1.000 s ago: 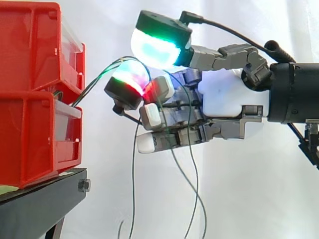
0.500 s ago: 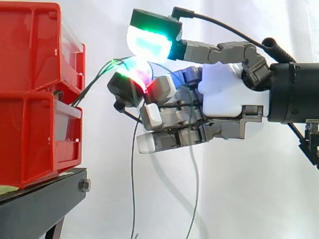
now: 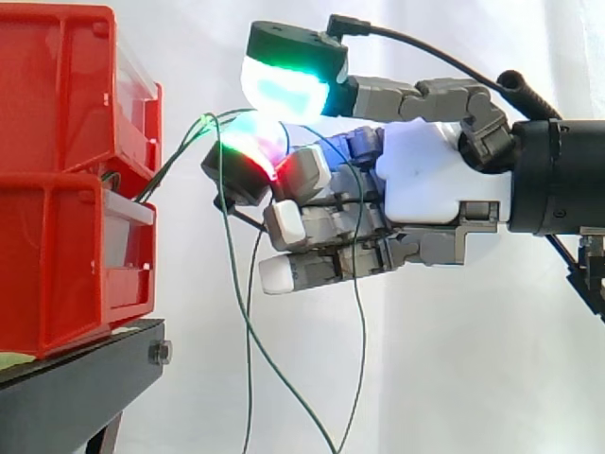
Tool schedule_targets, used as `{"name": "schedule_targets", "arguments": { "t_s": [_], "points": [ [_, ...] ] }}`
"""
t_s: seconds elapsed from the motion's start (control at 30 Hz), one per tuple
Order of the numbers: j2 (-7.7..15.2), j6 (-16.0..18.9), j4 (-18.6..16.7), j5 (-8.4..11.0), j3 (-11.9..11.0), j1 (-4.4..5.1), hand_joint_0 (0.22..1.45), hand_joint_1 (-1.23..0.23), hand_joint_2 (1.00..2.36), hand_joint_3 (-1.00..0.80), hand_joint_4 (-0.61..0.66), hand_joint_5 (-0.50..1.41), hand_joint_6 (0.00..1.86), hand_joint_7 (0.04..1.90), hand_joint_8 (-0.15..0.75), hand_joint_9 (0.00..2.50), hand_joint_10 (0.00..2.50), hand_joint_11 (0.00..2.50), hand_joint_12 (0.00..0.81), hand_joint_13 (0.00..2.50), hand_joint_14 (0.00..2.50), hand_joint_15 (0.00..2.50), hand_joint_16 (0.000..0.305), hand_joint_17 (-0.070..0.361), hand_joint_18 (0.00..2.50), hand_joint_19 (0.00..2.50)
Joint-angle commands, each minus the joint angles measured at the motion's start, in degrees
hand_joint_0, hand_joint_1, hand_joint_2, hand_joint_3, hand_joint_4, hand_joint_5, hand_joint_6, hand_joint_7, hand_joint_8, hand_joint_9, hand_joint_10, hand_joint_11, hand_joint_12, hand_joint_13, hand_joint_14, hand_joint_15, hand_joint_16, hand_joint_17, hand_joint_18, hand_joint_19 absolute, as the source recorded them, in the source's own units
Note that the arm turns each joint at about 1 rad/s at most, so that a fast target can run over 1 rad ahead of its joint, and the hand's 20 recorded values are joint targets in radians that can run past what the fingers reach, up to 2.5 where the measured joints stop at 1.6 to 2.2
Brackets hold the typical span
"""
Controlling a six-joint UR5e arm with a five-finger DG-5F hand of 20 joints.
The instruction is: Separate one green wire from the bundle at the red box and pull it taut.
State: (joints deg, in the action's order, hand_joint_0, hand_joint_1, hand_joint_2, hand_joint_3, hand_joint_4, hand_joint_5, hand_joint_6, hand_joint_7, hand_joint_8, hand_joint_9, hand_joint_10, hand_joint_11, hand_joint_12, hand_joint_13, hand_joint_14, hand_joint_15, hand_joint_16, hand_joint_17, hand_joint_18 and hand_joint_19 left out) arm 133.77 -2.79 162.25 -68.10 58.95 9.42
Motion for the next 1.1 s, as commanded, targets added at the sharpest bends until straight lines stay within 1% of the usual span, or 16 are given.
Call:
{"name": "schedule_targets", "arguments": {
  "t_s": [0.0,0.03,0.1,0.17,0.23,0.3,0.37,0.43,0.5,0.53,0.57,0.63,0.77,0.9,0.93,1.07],
  "points": [
    [0.00,-0.02,0.00,0.07,0.03,0.07,0.67,-0.88,1.01,-0.43,0.26,-0.21,0.85,1.16,0.382,1.02,0.01,1.12,0.433,0.98,0.02,0.67,0.051,0.114,0.81,0.41],
    [0.00,-0.02,0.00,0.07,-0.06,0.07,0.65,-0.85,1.00,-0.50,0.26,-0.20,0.85,1.16,0.389,1.04,0.02,1.11,0.430,0.99,0.02,0.67,0.051,0.114,0.81,0.42],
    [0.00,-0.02,0.00,0.07,0.03,0.07,0.60,-0.79,1.00,-0.50,0.26,-0.20,0.84,1.16,0.391,1.06,0.02,1.12,0.433,1.00,0.02,0.67,0.051,0.114,0.82,0.43],
    [0.00,-0.02,0.00,0.07,0.03,0.07,0.56,-0.66,1.00,-0.50,0.26,-0.18,0.83,1.19,0.397,1.10,0.02,1.11,0.436,1.02,0.02,0.68,0.052,0.118,0.83,0.45],
    [0.00,-0.02,0.00,0.07,0.03,-0.02,0.57,-0.50,1.00,-0.50,0.24,-0.15,0.80,1.22,0.394,1.20,0.02,1.09,0.434,1.05,0.02,0.68,0.052,0.117,0.86,0.48],
    [0.00,-0.11,0.00,0.07,0.03,-0.02,0.61,-0.47,1.00,-0.50,0.24,-0.15,0.80,1.25,0.389,1.23,0.02,1.10,0.426,1.05,0.02,0.69,0.051,0.115,0.85,0.49],
    [0.00,-0.11,0.00,0.07,0.03,0.07,0.63,-0.49,1.01,-0.44,0.23,-0.15,0.80,1.26,0.392,1.22,0.02,1.10,0.428,1.06,0.02,0.69,0.051,0.115,0.85,0.49],
    [0.00,-0.11,0.00,0.07,0.03,-0.02,0.60,-0.55,1.02,-0.27,0.23,-0.16,0.81,1.31,0.398,1.16,0.02,1.11,0.431,1.04,0.02,0.69,0.052,0.116,0.85,0.48],
    [0.00,-0.11,0.00,0.07,0.03,0.07,0.59,-0.59,1.02,-0.17,0.25,-0.16,0.82,1.34,0.414,1.16,0.02,1.12,0.446,1.04,0.02,0.68,0.054,0.122,0.87,0.48],
    [0.00,-0.02,0.09,0.07,0.03,0.07,0.59,-0.63,1.02,-0.13,0.26,-0.17,0.85,1.28,0.421,1.13,0.01,1.11,0.454,1.05,0.02,0.68,0.056,0.126,0.89,0.48],
    [0.00,-0.11,0.00,0.07,0.03,0.07,0.58,-0.63,1.02,-0.12,0.26,-0.17,0.85,1.27,0.422,1.13,0.01,1.11,0.452,1.04,0.02,0.68,0.057,0.127,0.89,0.48],
    [0.00,-0.02,0.00,0.07,0.03,0.07,0.59,-0.71,1.02,-0.07,0.24,-0.19,0.86,1.25,0.409,1.08,0.01,1.12,0.446,1.02,0.02,0.69,0.056,0.125,0.87,0.49],
    [0.09,-0.37,0.00,0.07,0.03,0.07,0.60,-0.75,1.02,-0.08,0.25,-0.20,0.87,1.20,0.401,1.04,0.01,1.12,0.447,1.00,0.02,0.69,0.056,0.126,0.86,0.50],
    [0.00,-1.08,0.00,0.16,0.03,0.07,0.62,-0.80,1.02,-0.19,0.25,-0.21,0.87,1.20,0.392,1.02,0.02,1.12,0.440,0.99,0.02,0.69,0.055,0.123,0.86,0.49],
    [0.09,-1.34,0.00,0.16,0.03,0.07,0.62,-0.83,1.02,-0.21,0.25,-0.21,0.87,1.20,0.393,1.03,0.02,1.11,0.434,0.99,0.02,0.69,0.055,0.123,0.86,0.49],
    [0.00,-1.43,0.00,0.16,0.03,0.16,0.63,-0.84,1.02,-0.23,0.25,-0.20,0.87,1.20,0.395,1.04,0.02,1.12,0.436,0.99,0.02,0.68,0.054,0.123,0.87,0.48]
  ]
}}
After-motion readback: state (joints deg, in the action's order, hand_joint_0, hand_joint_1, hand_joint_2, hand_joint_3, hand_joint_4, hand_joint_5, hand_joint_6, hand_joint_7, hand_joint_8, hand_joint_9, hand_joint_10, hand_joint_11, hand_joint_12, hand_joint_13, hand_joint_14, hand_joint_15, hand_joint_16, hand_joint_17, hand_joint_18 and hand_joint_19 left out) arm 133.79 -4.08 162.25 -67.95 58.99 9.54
